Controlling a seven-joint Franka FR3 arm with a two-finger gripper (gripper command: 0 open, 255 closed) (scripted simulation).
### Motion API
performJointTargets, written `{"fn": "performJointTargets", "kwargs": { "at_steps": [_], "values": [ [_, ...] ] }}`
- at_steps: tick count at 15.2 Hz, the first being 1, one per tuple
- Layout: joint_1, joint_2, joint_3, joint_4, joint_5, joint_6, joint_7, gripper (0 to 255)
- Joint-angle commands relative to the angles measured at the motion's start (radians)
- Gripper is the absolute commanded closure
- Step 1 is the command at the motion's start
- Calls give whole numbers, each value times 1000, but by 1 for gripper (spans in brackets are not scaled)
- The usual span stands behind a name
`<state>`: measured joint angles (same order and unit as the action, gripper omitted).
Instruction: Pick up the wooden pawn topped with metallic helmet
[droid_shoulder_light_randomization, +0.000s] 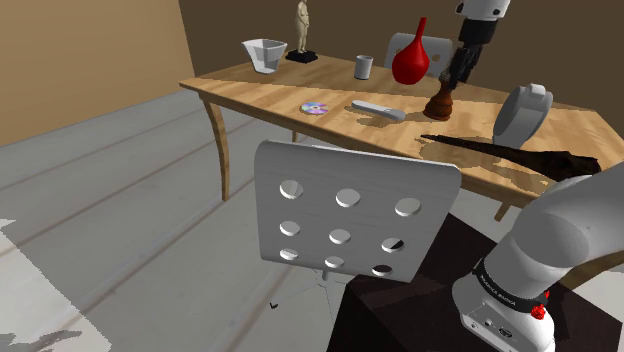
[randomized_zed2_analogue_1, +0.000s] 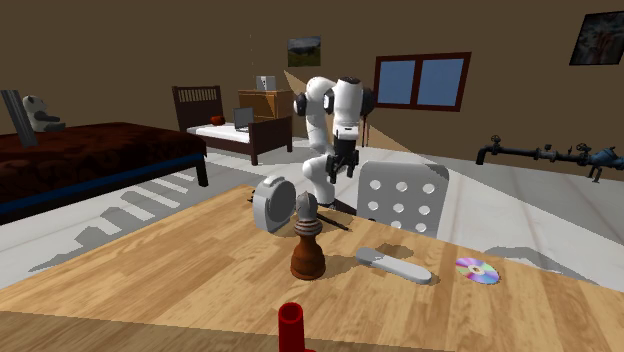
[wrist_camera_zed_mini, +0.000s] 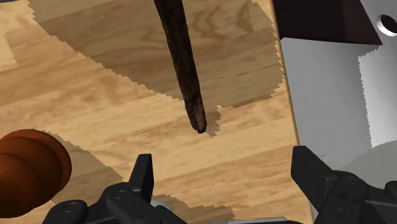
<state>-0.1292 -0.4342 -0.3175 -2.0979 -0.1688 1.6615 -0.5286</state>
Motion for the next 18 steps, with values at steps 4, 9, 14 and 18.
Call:
{"fn": "performJointTargets", "kwargs": {
  "at_steps": [4,9,14,18],
  "values": [
    [-13,138,-74,158,-7,15,-107,0],
    [-31,295,-146,334,24,25,-220,0],
    [-74,478,-210,551,97,12,-342,0],
    [-137,635,-242,752,178,-25,-431,0]
  ]
}}
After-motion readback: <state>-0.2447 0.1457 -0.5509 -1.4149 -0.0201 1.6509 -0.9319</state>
